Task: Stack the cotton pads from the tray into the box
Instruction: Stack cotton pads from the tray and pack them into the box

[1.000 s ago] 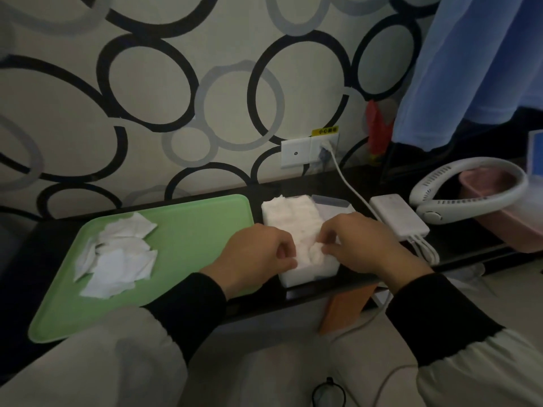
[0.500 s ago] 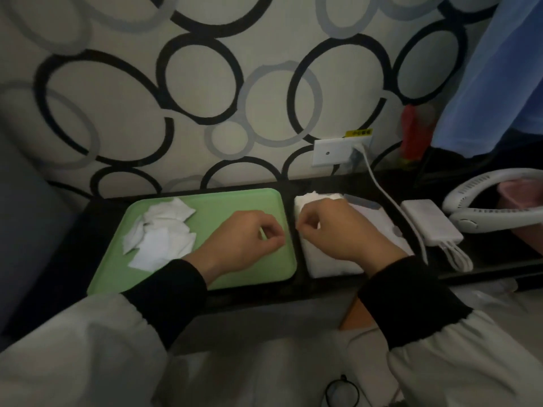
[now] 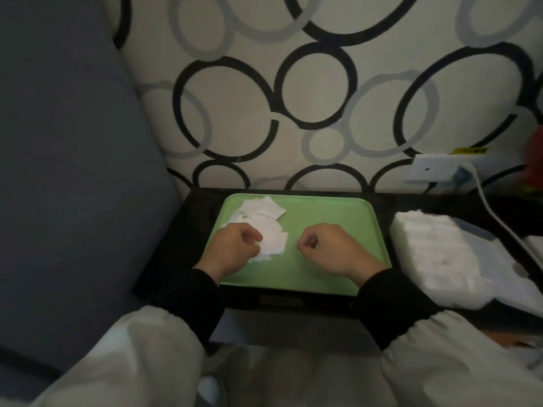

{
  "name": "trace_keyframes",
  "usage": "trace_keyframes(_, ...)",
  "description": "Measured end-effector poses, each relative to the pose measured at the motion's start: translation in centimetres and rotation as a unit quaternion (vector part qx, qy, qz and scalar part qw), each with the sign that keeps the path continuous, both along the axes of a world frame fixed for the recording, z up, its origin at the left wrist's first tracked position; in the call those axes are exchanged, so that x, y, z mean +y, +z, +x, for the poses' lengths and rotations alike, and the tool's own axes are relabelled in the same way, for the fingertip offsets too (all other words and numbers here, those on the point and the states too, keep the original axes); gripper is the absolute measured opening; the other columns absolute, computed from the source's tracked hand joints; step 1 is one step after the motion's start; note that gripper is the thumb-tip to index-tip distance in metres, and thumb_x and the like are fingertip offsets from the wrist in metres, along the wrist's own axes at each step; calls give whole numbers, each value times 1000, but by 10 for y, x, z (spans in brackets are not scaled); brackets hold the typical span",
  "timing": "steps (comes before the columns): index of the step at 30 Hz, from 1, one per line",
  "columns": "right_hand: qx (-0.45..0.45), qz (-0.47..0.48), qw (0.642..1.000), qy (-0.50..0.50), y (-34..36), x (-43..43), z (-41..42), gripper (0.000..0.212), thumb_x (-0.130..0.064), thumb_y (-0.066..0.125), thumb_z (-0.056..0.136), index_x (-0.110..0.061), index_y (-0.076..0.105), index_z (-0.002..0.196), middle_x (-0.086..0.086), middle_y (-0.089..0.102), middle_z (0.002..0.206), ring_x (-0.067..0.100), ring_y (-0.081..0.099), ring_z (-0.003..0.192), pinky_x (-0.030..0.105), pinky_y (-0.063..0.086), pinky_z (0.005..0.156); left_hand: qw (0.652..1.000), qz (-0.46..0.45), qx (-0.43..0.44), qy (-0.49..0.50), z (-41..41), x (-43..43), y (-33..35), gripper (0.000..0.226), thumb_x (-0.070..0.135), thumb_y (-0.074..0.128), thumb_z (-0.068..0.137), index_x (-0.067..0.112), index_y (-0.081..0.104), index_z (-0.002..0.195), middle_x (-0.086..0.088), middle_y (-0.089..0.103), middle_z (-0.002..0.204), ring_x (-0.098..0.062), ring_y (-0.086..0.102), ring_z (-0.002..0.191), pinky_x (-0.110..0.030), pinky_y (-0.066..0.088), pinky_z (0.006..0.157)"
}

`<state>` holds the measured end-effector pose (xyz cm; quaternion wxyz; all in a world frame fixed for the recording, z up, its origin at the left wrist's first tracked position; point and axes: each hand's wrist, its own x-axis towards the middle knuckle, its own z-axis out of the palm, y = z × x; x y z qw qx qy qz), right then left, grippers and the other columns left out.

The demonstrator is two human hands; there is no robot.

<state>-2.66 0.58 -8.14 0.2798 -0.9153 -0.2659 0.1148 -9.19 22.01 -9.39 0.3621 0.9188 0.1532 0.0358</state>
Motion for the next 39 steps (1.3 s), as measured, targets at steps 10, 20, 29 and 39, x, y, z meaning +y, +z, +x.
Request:
trace_keyframes(10,21,32,997,-61,-22,57,32,42,-11,57,86,-22,61,126,10,56,123,27,58,111,36,46,98,995,-3,-19,94,14,45,-8,31,14,76,80,28,55,98,3,58,109,-15,56,96,-26,41,83)
trace_keyframes(20,72,113,979,-151,-34,94,50,46,-10,50,86,-22,56,131,0,64,94,27,61,96,33,47,83,996,31,14,77,27,52,-14,43,30,76,83,29,59,124,11,62,114,-13,58,100,-33,51,89)
trace_keyframes(29,18,133,978,-160,-21,95,44,46,-13,57,85,-21,56,130,8,57,121,26,57,107,38,47,95,987,21,-77,138,22,53,6,10,32,65,90,25,68,96,8,68,85,-11,61,76,-26,42,63)
trace_keyframes(39,239,349,905,-38,31,86,9,30,-5,57,85,-21,74,104,-2,71,102,17,64,94,33,51,80,951,-292,-94,-31,7,37,27,12,16,63,95,25,70,100,7,75,90,-7,69,77,-25,52,62)
